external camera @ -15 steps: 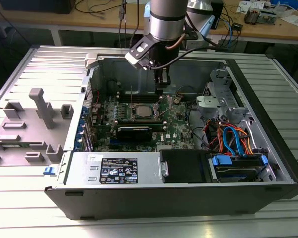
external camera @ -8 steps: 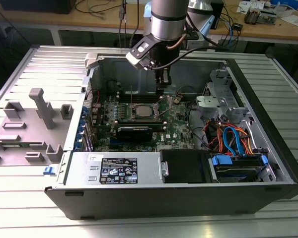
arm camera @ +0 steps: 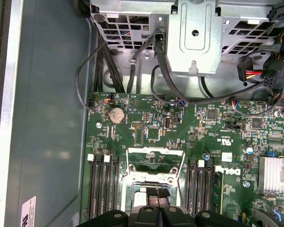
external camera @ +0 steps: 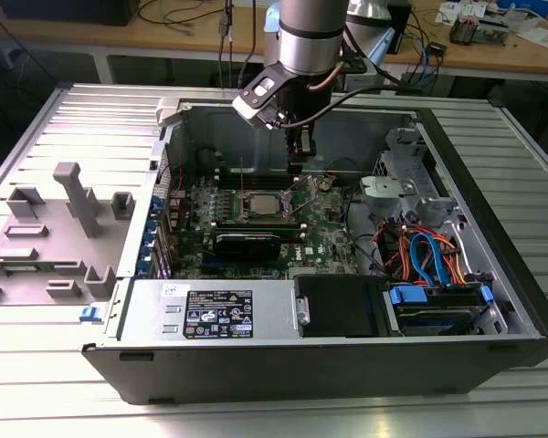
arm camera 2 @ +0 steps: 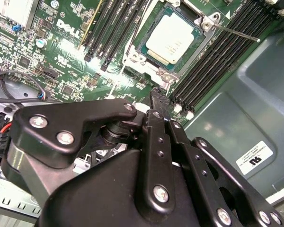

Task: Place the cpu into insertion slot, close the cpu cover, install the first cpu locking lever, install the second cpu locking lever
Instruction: 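Close the cpu cover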

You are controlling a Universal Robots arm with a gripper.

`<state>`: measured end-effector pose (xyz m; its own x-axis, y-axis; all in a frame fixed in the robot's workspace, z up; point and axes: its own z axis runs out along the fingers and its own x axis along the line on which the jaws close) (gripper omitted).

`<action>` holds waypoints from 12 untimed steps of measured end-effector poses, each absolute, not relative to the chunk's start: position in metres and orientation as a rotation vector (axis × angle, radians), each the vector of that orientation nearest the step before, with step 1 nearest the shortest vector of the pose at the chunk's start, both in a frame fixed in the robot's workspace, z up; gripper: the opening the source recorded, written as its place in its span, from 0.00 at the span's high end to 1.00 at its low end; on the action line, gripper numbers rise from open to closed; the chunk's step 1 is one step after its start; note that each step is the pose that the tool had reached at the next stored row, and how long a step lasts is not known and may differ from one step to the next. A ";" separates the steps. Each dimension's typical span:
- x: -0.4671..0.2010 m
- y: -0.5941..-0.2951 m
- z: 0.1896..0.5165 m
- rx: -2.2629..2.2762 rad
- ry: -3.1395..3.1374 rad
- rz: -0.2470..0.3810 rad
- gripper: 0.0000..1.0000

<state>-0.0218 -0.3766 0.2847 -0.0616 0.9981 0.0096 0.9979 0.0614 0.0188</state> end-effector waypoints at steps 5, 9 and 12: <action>-0.022 -0.377 0.285 2.148 2.284 0.032 0.89; -0.020 -0.376 0.284 2.148 2.284 0.031 0.89; -0.007 -0.377 0.283 2.147 2.284 0.030 0.89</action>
<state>-0.0068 -0.3766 0.2832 -0.0616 0.9981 0.0083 0.9979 0.0614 0.0186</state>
